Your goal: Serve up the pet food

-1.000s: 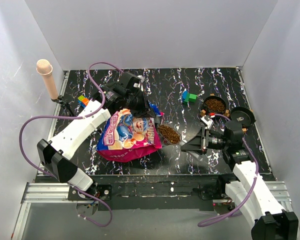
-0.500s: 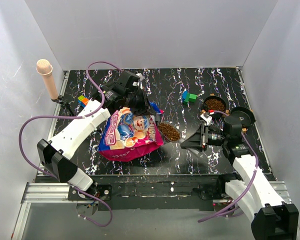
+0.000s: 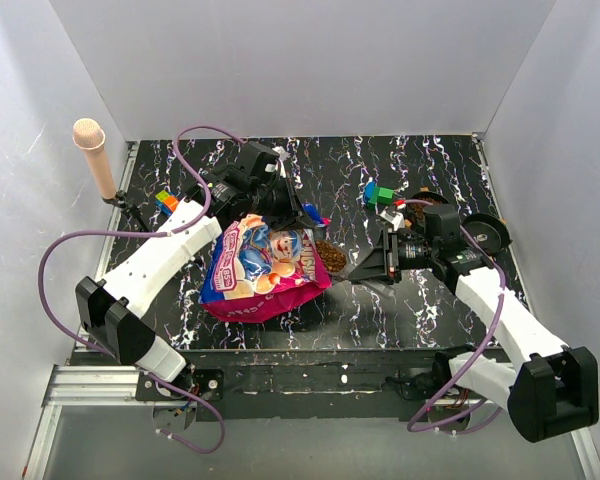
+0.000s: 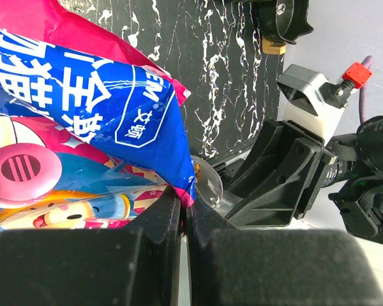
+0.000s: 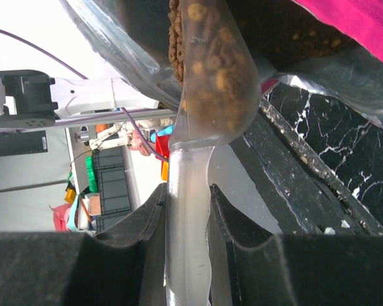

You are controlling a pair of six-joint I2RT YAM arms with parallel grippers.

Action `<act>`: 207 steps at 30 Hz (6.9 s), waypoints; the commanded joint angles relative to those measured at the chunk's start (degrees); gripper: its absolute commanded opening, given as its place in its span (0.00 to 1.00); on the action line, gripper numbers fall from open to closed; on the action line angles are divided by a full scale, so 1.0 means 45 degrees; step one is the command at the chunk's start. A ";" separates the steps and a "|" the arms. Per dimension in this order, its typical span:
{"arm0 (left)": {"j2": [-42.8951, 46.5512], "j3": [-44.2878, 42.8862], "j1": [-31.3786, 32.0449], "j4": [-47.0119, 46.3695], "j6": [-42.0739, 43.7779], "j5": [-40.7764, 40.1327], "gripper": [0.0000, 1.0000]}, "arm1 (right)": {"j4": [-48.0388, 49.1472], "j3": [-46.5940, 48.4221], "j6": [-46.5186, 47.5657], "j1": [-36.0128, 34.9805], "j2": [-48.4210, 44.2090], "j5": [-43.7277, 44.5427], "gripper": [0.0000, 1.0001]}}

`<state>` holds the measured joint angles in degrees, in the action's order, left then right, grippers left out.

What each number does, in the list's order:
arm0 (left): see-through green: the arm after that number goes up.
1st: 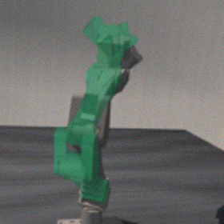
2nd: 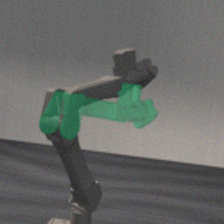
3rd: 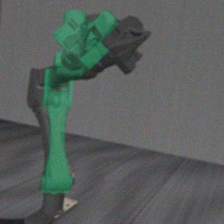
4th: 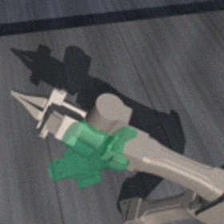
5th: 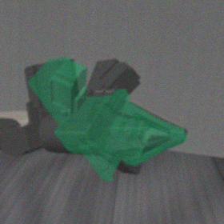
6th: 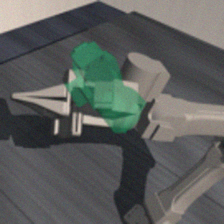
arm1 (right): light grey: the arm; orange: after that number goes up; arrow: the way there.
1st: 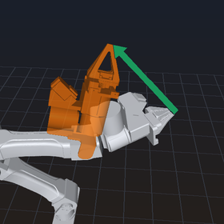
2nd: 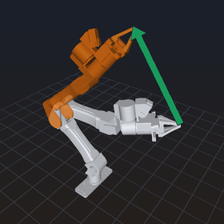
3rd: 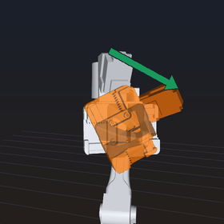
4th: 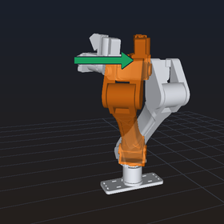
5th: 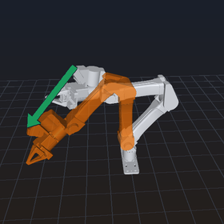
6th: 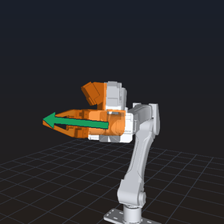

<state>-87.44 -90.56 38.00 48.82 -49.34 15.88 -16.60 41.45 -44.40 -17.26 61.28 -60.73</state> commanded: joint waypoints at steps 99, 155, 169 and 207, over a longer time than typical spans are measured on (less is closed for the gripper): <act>0.1502 -0.1437 0.0091 0.0518 0.1238 0.2116 0.00 | 1.1383 -0.5362 -0.6441 1.1331 -0.1313 0.4394 0.01; 0.1032 -0.1340 0.0013 0.0011 0.0946 0.2409 0.00 | 0.0978 -0.1421 -0.7340 1.3288 0.0504 0.6756 0.01; 0.1481 -0.0773 0.0013 -0.0438 0.0419 0.2077 0.00 | -0.3338 0.1528 -0.7692 1.3268 0.1987 0.7225 0.01; 0.1814 -0.0032 -0.0007 0.0245 -0.0637 0.0398 0.00 | -0.7600 0.4621 -0.1135 1.0869 0.0977 0.7363 0.01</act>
<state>-83.13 -87.92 38.09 50.98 -52.10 19.84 -48.42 62.96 -64.36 36.14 70.94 -27.70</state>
